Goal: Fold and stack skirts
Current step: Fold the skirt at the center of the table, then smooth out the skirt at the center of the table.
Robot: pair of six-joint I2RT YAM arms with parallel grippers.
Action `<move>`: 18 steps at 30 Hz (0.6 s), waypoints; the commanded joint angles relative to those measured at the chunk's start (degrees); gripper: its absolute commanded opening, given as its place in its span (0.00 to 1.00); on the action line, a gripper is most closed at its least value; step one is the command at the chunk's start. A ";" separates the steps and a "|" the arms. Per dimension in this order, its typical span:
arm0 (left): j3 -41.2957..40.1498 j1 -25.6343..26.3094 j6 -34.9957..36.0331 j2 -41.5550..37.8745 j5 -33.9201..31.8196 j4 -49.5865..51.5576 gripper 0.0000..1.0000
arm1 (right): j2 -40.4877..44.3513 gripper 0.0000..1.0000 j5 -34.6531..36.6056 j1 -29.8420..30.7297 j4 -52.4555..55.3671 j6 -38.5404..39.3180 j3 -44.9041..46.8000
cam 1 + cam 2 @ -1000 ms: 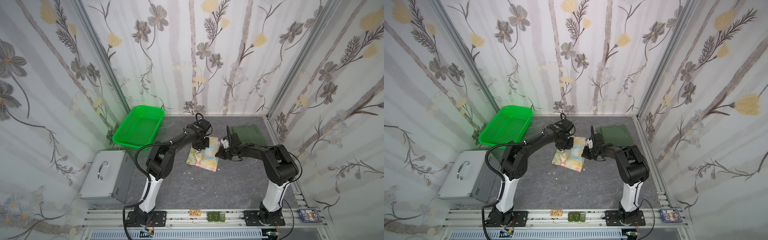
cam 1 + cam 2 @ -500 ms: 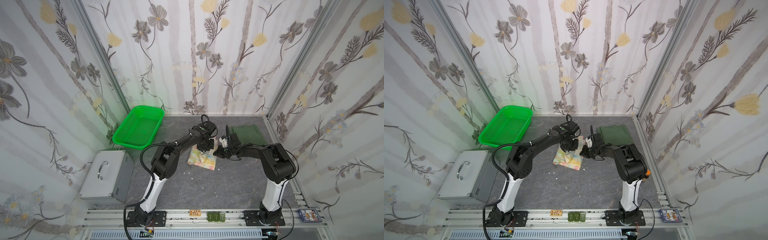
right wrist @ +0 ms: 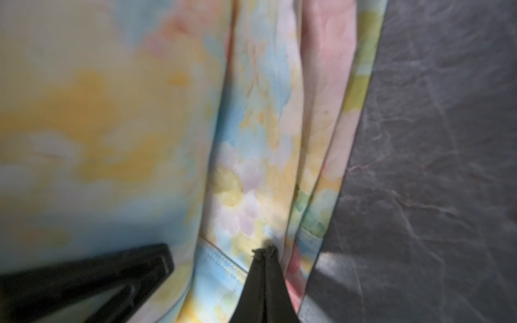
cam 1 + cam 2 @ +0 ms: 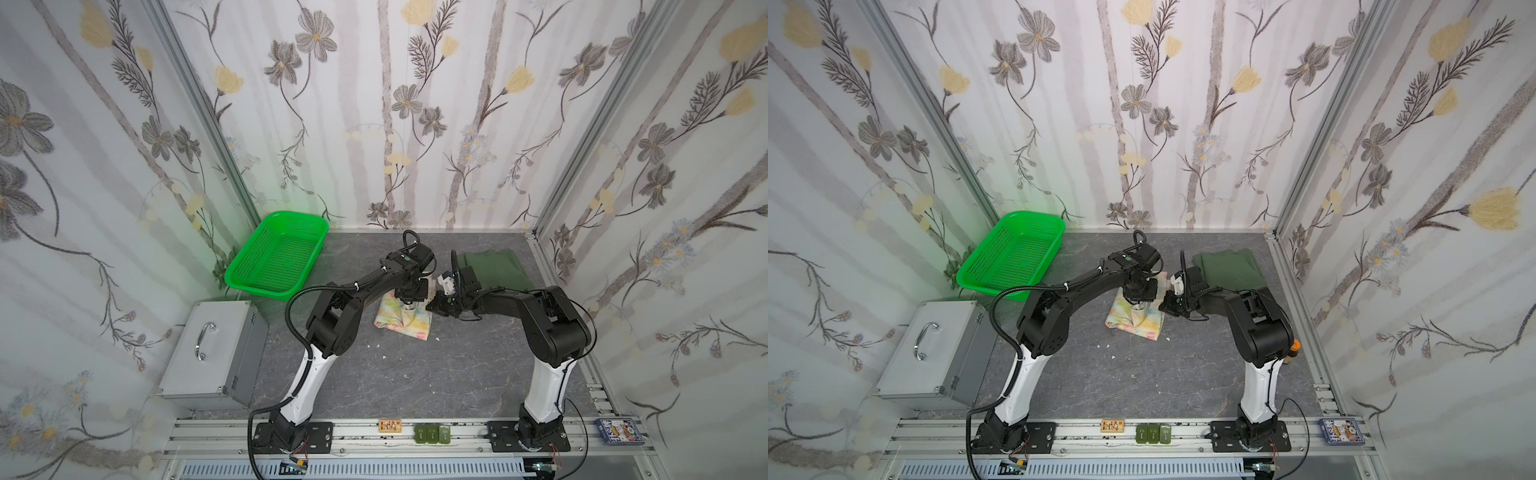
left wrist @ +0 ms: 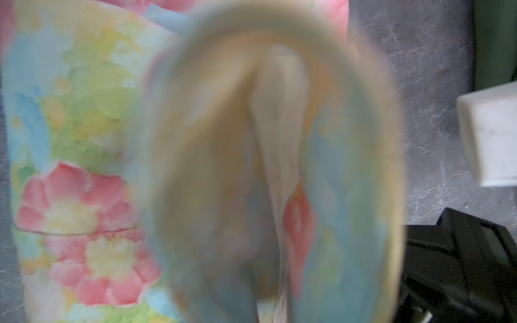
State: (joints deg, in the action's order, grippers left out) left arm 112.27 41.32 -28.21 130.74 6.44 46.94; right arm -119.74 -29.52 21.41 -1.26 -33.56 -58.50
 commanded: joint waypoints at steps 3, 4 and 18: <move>0.14 -0.85 -0.84 -3.08 -0.64 0.17 0.64 | 0.24 0.06 3.24 0.06 3.19 0.22 0.40; 0.22 -1.12 -0.79 -3.70 -0.70 0.17 0.64 | 0.30 0.06 3.32 0.11 3.25 0.18 0.33; -6.05 -5.29 -0.53 -4.75 -4.60 -1.97 0.64 | 4.08 0.06 3.24 -0.36 5.80 -0.04 -0.16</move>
State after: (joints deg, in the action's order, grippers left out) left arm 107.18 36.82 -28.77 126.04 3.99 46.06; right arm -116.01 -26.22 20.88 3.88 -33.58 -58.06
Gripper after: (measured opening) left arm 0.637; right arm 0.062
